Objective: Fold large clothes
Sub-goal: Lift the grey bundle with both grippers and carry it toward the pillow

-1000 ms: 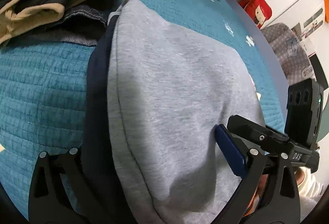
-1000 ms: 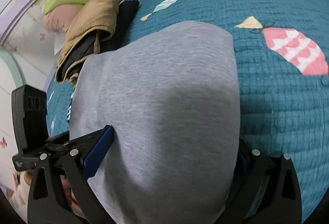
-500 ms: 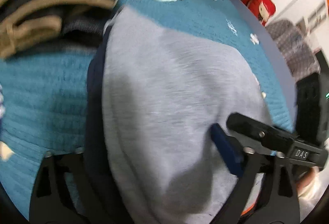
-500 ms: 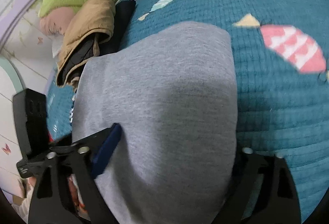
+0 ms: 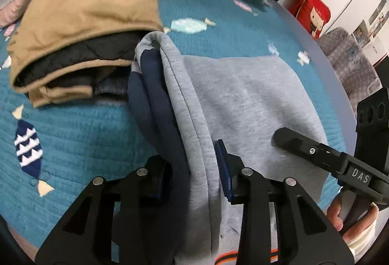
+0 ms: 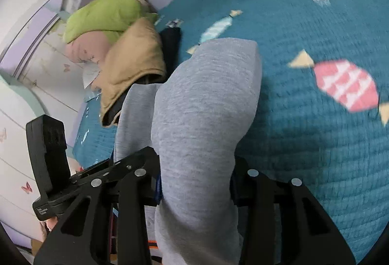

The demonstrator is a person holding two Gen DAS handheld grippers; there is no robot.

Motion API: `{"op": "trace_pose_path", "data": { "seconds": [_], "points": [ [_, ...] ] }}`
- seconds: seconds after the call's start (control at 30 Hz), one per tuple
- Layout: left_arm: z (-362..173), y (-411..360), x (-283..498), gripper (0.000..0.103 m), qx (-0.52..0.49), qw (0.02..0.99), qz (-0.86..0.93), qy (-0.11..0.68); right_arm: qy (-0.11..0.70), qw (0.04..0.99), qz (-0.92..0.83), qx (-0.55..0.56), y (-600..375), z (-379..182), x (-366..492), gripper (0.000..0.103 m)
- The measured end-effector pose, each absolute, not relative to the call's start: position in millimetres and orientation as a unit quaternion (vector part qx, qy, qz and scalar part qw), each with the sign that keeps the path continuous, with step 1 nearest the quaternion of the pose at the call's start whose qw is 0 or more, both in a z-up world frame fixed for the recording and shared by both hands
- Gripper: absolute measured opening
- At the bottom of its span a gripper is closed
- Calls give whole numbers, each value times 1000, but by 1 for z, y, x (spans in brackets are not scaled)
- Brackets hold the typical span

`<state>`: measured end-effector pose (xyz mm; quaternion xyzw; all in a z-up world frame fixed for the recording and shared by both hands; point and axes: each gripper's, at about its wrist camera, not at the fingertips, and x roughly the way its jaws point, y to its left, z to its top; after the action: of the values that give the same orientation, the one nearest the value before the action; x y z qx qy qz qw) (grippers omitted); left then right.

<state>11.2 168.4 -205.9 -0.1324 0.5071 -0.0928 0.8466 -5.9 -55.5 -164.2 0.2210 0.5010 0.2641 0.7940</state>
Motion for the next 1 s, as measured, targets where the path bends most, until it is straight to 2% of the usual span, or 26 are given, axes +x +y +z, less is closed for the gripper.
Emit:
{"op": "trace_pose_path", "data": {
  "seconds": [0.2, 0.47, 0.7, 0.83, 1.0],
  "points": [
    [-149, 180, 16, 35, -145, 876, -100, 449, 451, 806, 303, 234, -56, -112, 13, 38],
    [-71, 197, 27, 35, -125, 916, -86, 371, 380, 832, 353, 199, -29, -34, 43, 37],
    [-12, 228, 39, 33, -66, 944, -13, 322, 311, 860, 388, 115, 57, 23, 54, 39],
    [7, 263, 45, 33, -33, 952, 17, 305, 323, 840, 412, 140, 104, 26, 80, 40],
    [30, 317, 53, 34, -37, 958, -3, 283, 365, 821, 408, 163, 169, 20, 118, 39]
  ]
}}
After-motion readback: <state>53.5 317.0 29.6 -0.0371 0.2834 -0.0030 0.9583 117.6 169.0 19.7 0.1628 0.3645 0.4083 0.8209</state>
